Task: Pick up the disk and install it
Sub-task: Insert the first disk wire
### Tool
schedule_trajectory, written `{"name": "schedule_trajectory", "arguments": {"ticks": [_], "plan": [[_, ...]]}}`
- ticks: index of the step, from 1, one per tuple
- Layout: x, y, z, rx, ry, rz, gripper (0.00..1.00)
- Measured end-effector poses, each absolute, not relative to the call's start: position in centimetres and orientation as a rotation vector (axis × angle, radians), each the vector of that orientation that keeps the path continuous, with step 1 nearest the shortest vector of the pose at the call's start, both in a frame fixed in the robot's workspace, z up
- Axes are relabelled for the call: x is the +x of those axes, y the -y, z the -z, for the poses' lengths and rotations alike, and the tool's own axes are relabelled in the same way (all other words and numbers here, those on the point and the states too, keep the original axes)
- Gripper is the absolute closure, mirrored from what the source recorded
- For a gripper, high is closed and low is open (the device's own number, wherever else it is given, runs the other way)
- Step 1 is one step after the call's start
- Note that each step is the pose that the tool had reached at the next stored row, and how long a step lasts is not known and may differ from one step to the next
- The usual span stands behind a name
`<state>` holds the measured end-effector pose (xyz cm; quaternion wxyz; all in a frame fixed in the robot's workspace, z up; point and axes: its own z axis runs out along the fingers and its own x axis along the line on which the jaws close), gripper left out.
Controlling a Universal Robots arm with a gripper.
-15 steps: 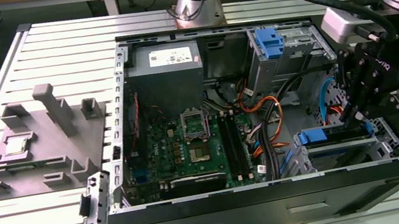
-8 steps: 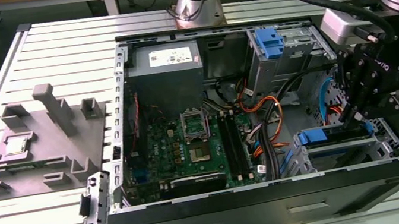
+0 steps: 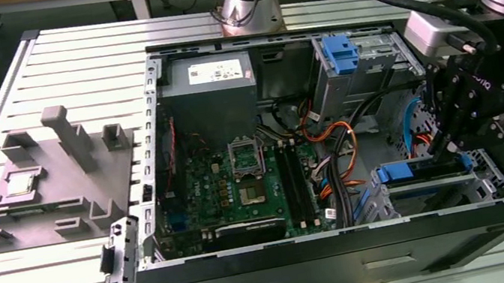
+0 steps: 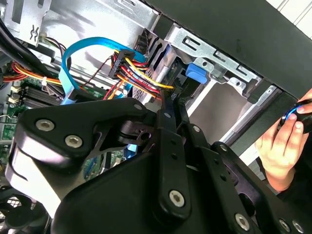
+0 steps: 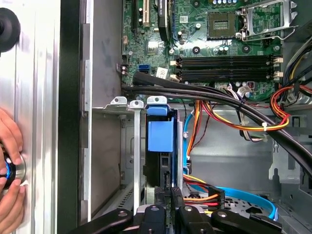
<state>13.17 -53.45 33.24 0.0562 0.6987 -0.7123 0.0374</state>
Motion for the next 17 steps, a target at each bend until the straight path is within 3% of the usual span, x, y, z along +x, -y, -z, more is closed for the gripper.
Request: {"name": "schedule_trajectory", "arguments": {"ticks": [17], "plan": [[13.18, 53.46, -32.83, 2.099, 2.182, -0.110, 0.83]]}}
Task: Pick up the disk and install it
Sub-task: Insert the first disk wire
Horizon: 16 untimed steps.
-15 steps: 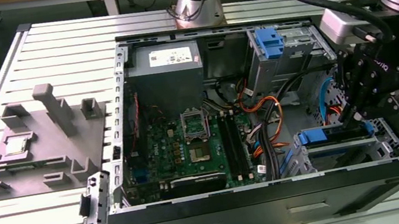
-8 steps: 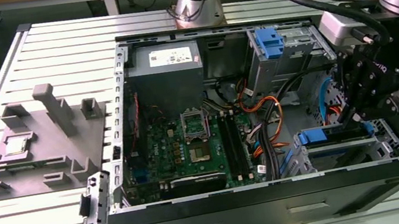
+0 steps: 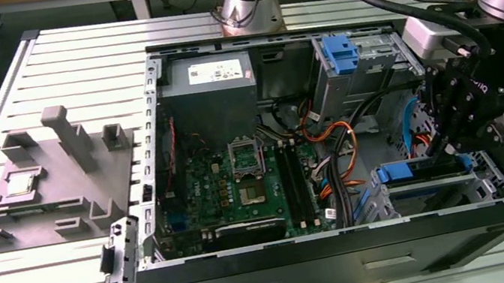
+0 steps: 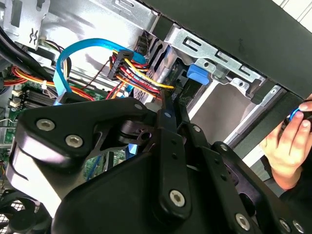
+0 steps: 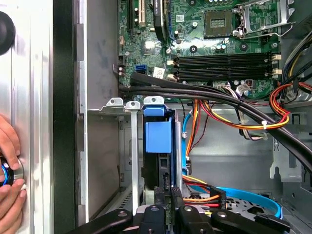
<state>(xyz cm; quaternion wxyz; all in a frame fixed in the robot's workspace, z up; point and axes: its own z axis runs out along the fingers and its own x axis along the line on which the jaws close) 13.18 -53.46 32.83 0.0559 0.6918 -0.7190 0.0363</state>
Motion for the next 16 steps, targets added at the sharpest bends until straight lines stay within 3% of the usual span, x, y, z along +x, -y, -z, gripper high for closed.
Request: {"name": "schedule_trajectory", "arguments": {"ticks": [4, 7, 15, 16], "plan": [[13.2, 53.5, -32.8, 2.099, 2.182, -0.109, 0.82], [13.2, 53.5, -33.0, 2.100, 2.182, -0.109, 0.69], [13.2, 53.5, -33.9, 2.100, 2.182, -0.109, 0.71], [13.2, 53.5, -33.9, 2.100, 2.182, -0.109, 0.78]]}}
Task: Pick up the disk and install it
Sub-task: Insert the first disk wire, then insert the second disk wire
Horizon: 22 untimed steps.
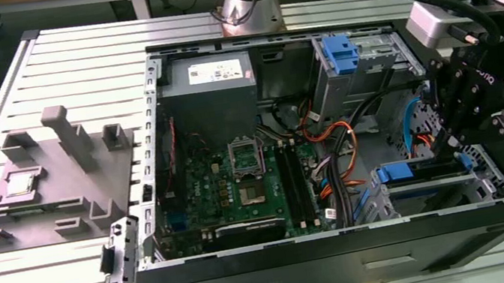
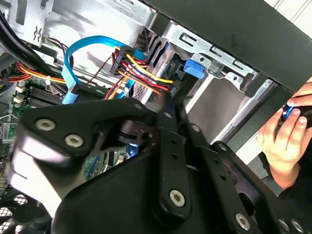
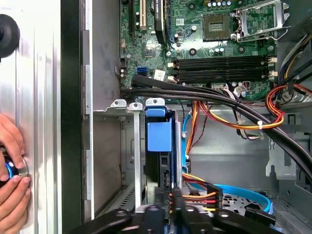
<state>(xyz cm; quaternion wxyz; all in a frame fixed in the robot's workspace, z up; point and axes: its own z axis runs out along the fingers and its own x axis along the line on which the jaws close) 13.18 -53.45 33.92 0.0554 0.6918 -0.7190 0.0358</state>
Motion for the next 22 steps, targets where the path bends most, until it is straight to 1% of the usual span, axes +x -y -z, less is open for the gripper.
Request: {"name": "schedule_trajectory", "arguments": {"ticks": [2, 22], "plan": [[13.18, 53.46, -33.95, 2.100, 2.182, -0.109, 0.89], [12.68, 53.45, -34.01, 2.100, 2.183, -0.108, 0.89]]}}
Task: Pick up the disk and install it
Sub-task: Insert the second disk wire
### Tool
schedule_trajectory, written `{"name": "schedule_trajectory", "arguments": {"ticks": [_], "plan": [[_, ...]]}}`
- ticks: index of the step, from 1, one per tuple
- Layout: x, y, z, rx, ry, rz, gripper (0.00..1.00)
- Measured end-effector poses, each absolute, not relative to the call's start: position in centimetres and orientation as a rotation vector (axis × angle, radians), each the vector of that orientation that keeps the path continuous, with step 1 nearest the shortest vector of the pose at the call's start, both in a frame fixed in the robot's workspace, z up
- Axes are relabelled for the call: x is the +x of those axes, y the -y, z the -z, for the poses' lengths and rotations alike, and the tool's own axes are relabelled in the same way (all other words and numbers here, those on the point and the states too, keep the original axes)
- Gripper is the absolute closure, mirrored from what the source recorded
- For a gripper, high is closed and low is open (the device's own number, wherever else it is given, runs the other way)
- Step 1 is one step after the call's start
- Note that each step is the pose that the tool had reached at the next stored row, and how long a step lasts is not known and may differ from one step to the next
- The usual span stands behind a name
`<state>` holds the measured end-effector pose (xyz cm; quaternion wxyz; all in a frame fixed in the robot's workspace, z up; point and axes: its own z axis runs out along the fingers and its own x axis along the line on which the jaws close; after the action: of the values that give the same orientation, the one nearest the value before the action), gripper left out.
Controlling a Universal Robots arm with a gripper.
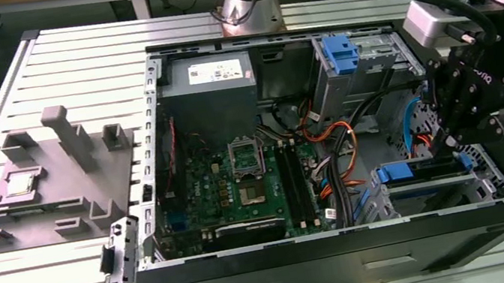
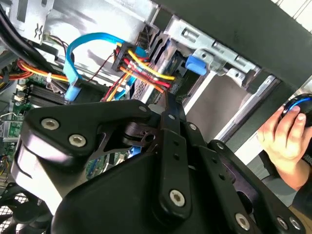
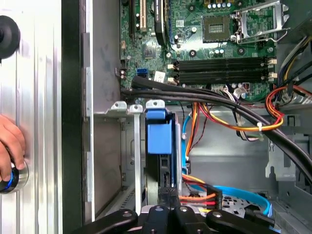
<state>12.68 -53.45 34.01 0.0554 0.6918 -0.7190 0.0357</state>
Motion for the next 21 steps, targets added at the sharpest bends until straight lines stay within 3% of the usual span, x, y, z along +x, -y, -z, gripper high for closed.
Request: {"name": "schedule_trajectory", "arguments": {"ticks": [14, 21], "plan": [[12.4, 53.4, -36.4, 2.099, 2.181, -0.107, 0.89], [12.4, 53.0, -36.6, 2.079, 2.160, -0.134, 0.89]]}}
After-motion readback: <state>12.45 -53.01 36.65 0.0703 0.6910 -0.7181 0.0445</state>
